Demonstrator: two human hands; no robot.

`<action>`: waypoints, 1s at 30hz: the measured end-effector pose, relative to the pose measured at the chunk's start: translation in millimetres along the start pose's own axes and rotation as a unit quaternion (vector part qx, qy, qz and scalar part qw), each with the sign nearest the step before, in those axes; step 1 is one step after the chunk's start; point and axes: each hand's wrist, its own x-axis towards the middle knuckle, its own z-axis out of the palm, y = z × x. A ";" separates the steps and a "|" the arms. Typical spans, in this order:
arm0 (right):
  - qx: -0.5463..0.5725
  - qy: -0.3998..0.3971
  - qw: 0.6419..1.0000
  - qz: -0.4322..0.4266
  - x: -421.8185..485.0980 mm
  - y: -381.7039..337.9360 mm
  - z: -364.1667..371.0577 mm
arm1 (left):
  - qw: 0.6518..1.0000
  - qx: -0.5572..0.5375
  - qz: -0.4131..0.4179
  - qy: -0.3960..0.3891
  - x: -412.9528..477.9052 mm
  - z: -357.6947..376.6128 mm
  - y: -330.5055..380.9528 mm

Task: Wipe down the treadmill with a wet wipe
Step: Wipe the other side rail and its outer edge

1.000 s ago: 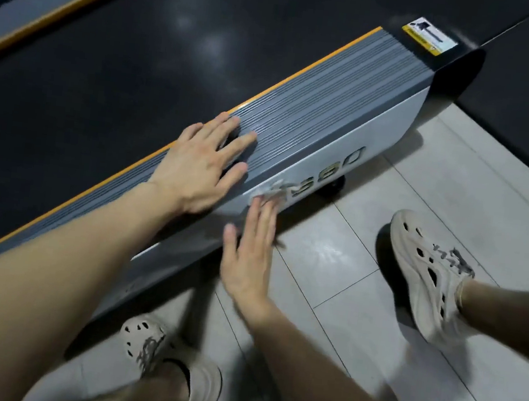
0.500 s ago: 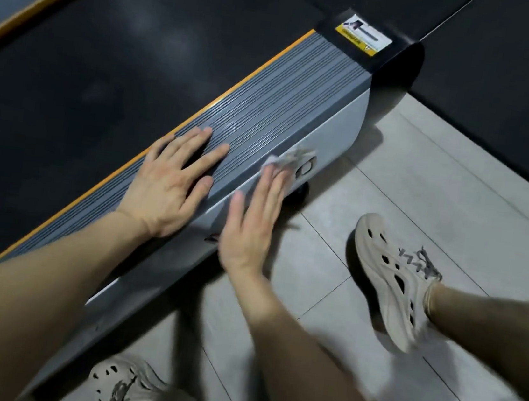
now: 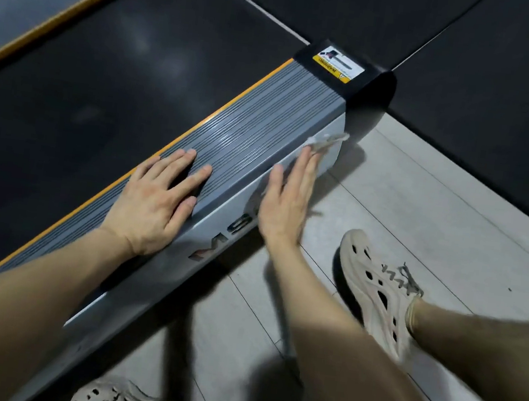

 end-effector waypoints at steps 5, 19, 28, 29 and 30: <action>-0.039 -0.054 0.991 -0.120 -101.3 4.3 41.1 | 0.998 -0.024 -0.032 0.052 32.3 -3.7 28.5; 0.114 -0.014 0.993 0.032 -54.8 19.5 28.1 | 0.996 -0.008 -0.037 0.084 37.0 14.3 36.7; 0.121 -0.035 0.980 0.155 52.7 47.6 -14.7 | 0.995 -0.010 -0.042 0.092 37.5 18.3 36.5; 0.139 -0.035 0.974 0.176 77.3 51.8 -26.3 | 0.995 -0.012 -0.040 0.092 37.7 18.0 36.4; 0.166 -0.036 0.968 0.187 89.5 54.6 -32.2 | 0.995 -0.015 -0.041 0.091 38.3 17.4 36.2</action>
